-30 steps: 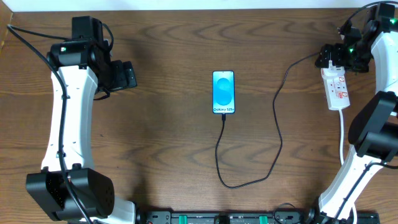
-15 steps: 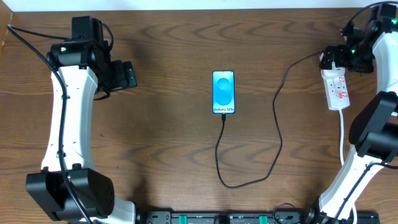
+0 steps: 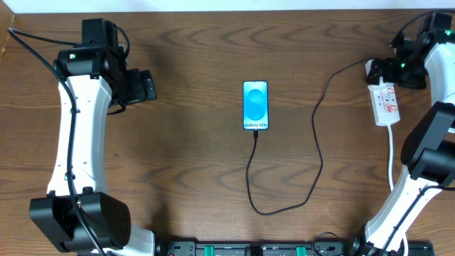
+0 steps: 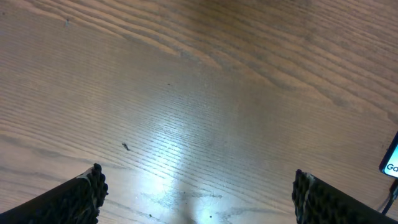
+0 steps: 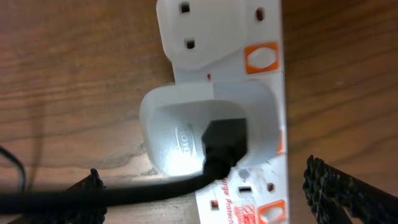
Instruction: Plug charger to phone and switch on socket
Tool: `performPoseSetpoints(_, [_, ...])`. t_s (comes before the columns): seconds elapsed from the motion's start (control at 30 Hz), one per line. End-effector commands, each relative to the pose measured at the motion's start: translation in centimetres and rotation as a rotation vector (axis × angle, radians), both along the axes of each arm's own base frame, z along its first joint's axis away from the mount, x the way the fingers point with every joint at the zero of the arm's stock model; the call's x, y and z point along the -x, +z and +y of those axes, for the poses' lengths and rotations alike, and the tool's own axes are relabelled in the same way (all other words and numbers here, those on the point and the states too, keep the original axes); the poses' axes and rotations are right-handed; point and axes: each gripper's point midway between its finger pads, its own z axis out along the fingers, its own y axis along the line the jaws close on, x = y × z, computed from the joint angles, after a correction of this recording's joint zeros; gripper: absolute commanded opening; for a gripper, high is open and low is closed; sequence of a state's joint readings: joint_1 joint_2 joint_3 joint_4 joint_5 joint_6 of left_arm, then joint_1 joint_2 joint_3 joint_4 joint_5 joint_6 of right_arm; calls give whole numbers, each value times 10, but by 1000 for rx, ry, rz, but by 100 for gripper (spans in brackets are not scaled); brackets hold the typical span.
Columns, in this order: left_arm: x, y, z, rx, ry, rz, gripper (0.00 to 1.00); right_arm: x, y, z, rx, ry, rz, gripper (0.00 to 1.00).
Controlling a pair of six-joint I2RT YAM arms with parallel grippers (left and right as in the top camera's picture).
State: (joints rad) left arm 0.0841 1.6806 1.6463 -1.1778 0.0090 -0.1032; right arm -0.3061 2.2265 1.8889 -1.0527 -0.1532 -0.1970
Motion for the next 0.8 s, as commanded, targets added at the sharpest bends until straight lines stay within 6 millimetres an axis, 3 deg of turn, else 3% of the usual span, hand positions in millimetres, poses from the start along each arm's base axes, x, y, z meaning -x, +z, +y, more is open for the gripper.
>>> performPoseSetpoints(0.0, [1, 3, 0, -3, -1, -7, 97, 6, -13, 8, -56, 22, 8, 99])
performPoseSetpoints(0.23, [1, 3, 0, -3, -1, -7, 97, 7, -24, 19, -119, 32, -6, 99])
performPoseSetpoints(0.77, [1, 3, 0, -3, -1, -7, 97, 5, -24, 19, -112, 51, -19, 99])
